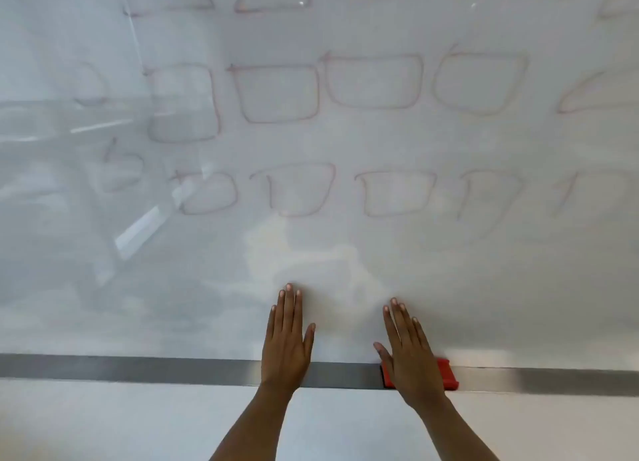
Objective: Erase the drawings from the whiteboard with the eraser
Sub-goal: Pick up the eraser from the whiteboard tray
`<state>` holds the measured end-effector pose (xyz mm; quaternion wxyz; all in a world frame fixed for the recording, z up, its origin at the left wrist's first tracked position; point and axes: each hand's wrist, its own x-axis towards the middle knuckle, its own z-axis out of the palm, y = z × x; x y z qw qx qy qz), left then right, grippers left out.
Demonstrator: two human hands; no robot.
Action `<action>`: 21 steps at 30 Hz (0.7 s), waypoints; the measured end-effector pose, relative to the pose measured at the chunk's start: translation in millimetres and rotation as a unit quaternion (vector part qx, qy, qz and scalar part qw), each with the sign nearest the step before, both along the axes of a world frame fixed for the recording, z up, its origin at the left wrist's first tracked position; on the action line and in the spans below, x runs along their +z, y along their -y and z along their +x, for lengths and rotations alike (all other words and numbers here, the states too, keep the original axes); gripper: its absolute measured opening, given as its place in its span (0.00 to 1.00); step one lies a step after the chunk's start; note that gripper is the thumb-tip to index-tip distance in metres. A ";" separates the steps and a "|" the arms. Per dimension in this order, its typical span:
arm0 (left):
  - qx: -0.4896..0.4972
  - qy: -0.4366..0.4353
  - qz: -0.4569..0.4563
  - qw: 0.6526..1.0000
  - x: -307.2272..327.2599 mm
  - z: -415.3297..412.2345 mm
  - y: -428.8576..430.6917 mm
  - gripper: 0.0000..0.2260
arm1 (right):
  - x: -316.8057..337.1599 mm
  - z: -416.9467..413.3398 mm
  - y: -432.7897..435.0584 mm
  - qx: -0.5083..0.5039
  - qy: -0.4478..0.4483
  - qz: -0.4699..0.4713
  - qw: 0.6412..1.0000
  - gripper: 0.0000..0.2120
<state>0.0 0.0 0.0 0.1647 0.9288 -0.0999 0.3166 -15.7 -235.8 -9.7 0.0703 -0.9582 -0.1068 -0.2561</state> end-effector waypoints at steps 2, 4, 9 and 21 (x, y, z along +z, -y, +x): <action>0.010 -0.026 0.010 1.000 -5.1 -6.0 2.2 0.27 | -9.4 -4.9 4.5 0.005 -0.018 0.008 1.000 0.28; 0.016 -0.059 0.030 0.998 -21.1 -14.1 4.2 0.27 | -24.6 -13.3 7.4 -0.007 -0.049 0.006 0.999 0.27; 0.022 -0.098 0.057 0.993 -50.1 -29.2 8.8 0.29 | -44.2 -24.5 14.2 -0.011 -0.084 0.013 0.996 0.28; 0.011 -0.174 0.153 0.973 -87.1 -52.7 11.4 0.37 | -64.2 -26.9 34.3 -0.021 -0.066 -0.022 0.997 0.35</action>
